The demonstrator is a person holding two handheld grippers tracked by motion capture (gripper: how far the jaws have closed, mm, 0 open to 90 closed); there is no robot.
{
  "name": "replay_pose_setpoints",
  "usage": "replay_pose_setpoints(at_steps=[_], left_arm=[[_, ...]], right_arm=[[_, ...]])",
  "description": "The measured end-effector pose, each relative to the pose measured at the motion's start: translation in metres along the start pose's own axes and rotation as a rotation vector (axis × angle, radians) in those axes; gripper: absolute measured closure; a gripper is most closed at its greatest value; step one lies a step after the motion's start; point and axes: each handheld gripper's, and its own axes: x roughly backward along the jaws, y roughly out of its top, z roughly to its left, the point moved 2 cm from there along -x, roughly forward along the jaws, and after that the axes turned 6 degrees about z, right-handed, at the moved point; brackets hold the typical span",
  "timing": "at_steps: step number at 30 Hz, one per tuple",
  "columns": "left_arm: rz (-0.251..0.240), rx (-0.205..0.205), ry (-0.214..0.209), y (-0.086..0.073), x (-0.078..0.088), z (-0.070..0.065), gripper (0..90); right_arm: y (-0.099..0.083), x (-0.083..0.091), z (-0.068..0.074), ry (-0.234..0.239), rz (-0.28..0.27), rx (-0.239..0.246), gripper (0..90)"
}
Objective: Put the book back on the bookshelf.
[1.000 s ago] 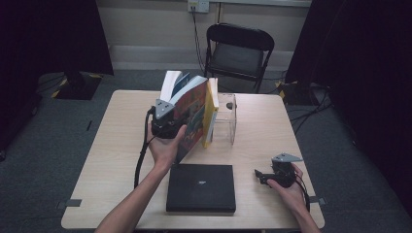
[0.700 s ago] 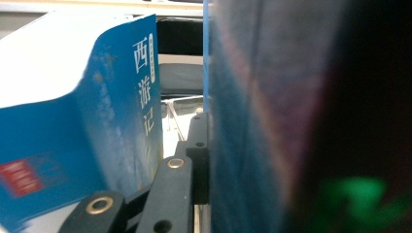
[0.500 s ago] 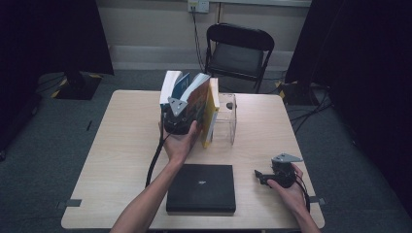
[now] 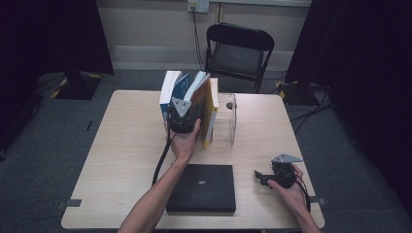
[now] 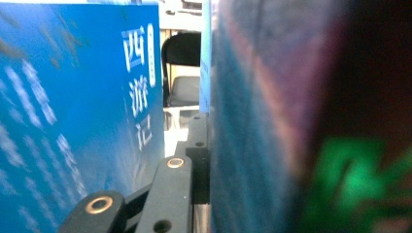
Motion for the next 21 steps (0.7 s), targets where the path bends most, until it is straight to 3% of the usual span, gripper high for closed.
replay_pose_setpoints(at_steps=[2, 8, 10, 12, 15, 17, 21], left_arm=[[-0.001, 0.009, -0.001, -0.007, -0.003, 0.0, 74.4], [0.009, -0.025, -0.02, -0.01, 0.001, -0.002, 73.7], [0.019, -0.021, -0.03, -0.012, 0.003, 0.0, 73.3], [0.024, 0.012, -0.043, -0.012, 0.008, 0.002, 72.0], [0.018, -0.012, -0.049, -0.012, 0.013, 0.003, 71.5], [0.021, 0.011, -0.06, -0.011, 0.017, 0.005, 70.4], [0.016, 0.001, -0.077, -0.011, 0.023, 0.004, 66.1]], right_arm=[[0.0, 0.0, 0.0, 0.0, 0.0, 0.0, 14.0], [0.0, 0.0, 0.0, 0.001, 0.0, 0.002, 14.1], [0.0, 0.0, 0.0, 0.001, 0.0, 0.003, 14.1], [0.0, 0.0, 0.0, 0.0, -0.001, 0.005, 14.0], [0.0, 0.0, 0.0, 0.0, 0.0, 0.005, 14.1], [0.0, 0.0, 0.0, 0.0, -0.001, 0.005, 14.1], [0.0, 0.0, 0.0, 0.0, -0.001, 0.006, 14.1]])
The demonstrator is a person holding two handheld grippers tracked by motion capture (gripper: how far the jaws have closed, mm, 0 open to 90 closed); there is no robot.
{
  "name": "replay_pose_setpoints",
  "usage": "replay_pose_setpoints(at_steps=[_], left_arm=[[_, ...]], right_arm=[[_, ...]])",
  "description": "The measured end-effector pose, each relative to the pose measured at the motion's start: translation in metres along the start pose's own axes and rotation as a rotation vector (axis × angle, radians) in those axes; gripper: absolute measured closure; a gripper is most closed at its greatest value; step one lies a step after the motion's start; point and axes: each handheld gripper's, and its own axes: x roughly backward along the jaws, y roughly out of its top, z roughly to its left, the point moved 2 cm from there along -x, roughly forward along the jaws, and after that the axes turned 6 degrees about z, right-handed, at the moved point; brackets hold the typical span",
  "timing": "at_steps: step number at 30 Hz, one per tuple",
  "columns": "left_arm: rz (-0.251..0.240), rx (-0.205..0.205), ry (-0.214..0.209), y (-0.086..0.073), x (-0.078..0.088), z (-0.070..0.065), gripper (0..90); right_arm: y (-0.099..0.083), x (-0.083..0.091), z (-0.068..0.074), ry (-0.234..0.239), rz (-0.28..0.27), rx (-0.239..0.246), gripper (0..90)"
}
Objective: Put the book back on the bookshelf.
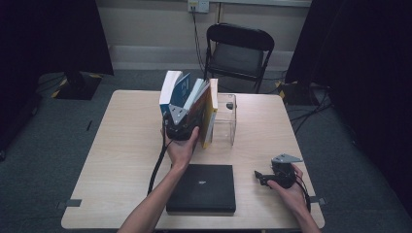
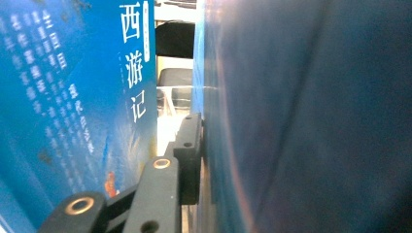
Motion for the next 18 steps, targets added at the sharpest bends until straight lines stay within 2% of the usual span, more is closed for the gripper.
replay_pose_setpoints(at_steps=[9, 18], left_arm=[[0.0, 0.011, -0.045, 0.002, 0.012, 0.005, 62.3], [0.008, 0.003, -0.092, 0.011, 0.022, 0.007, 61.2]], right_arm=[[0.0, 0.0, 0.0, 0.0, 0.0, -0.001, 14.1], [0.0, 0.0, 0.0, 0.0, 0.0, -0.001, 14.0]])
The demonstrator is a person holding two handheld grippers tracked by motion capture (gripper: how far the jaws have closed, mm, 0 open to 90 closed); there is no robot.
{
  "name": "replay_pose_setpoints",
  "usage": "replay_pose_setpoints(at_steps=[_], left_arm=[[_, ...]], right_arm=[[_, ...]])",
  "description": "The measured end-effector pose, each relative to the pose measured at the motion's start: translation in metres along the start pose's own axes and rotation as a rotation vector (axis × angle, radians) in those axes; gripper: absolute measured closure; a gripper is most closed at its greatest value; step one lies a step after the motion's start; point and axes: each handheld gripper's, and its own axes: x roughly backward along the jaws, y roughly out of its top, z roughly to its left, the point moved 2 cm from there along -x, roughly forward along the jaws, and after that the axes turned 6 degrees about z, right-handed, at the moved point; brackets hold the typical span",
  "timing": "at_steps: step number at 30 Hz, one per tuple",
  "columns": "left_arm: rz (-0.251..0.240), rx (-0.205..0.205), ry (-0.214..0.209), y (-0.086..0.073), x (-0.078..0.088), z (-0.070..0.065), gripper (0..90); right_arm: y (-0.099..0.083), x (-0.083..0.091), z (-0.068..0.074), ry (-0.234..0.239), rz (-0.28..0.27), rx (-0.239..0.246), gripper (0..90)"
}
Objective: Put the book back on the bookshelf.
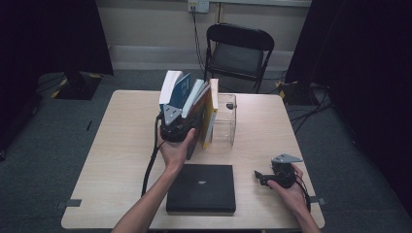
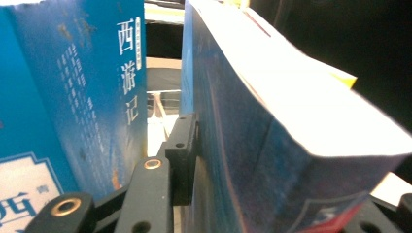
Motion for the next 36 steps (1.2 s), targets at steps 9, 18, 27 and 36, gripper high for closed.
replay_pose_setpoints(at_steps=[9, 18, 27, 36], left_arm=[[0.056, -0.003, -0.06, 0.017, 0.013, 0.004, 59.2], [0.184, -0.006, -0.114, 0.033, 0.018, 0.012, 57.8], [0.345, -0.037, -0.117, 0.056, 0.014, 0.013, 56.3], [0.476, -0.038, -0.144, 0.077, 0.004, 0.016, 54.0]], right_arm=[[0.0, 0.0, 0.0, 0.0, 0.0, 0.0, 14.0], [0.0, 0.0, 0.0, 0.0, 0.0, 0.0, 14.0], [0.0, 0.0, 0.0, -0.001, 0.001, -0.002, 14.0], [0.0, 0.0, 0.0, 0.0, 0.002, -0.003, 14.0]])
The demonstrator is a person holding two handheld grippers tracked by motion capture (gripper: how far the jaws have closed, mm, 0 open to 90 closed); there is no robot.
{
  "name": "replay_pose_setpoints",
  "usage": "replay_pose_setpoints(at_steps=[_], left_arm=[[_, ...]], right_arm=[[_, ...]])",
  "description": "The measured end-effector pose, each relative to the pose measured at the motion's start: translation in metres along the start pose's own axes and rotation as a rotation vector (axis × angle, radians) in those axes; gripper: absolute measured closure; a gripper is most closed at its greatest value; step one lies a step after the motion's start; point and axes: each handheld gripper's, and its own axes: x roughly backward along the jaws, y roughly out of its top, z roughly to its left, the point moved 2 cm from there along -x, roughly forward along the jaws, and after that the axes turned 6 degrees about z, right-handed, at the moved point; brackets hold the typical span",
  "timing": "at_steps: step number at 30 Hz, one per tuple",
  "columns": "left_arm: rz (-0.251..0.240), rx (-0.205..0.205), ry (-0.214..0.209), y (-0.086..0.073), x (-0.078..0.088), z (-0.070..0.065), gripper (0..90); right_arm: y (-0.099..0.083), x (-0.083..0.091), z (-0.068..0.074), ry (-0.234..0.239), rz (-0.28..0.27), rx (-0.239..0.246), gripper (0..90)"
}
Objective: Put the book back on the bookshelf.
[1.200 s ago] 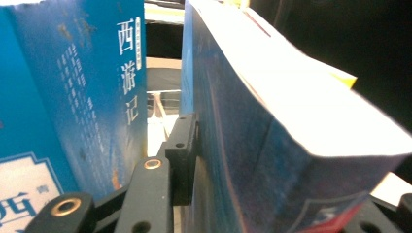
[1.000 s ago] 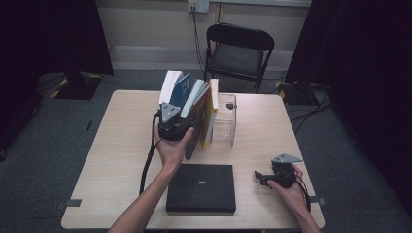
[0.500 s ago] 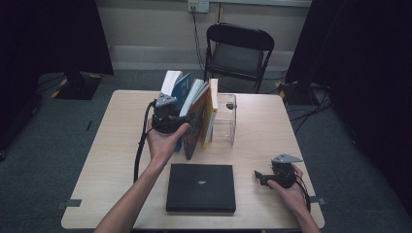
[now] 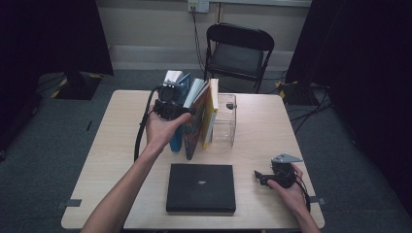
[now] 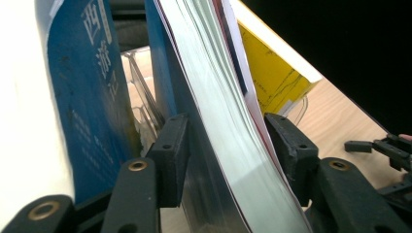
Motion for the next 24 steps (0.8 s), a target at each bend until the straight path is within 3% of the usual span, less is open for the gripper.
replay_pose_setpoints(at_steps=[5, 8, 12, 16, 20, 24], left_arm=[[0.08, -0.014, -0.007, 0.015, -0.001, 0.0, 52.0], [0.079, 0.011, -0.009, 0.023, 0.001, 0.002, 50.1], [0.142, 0.047, -0.02, 0.032, -0.008, 0.007, 49.0], [0.184, 0.078, -0.001, 0.041, -0.017, 0.009, 47.4], [0.242, 0.073, 0.051, 0.047, -0.025, 0.005, 46.3], [0.256, 0.098, 0.065, 0.05, -0.031, 0.005, 47.6]], right_arm=[[0.0, 0.0, 0.0, 0.002, -0.001, 0.001, 14.0], [0.0, 0.0, 0.0, 0.002, 0.0, 0.001, 14.0], [0.0, 0.0, 0.0, 0.003, 0.0, 0.002, 14.0], [0.0, 0.0, 0.0, 0.003, 0.0, 0.001, 14.0], [0.0, 0.0, 0.0, 0.004, 0.0, 0.001, 14.0], [0.0, 0.0, 0.0, 0.005, 0.0, 0.001, 14.0]])
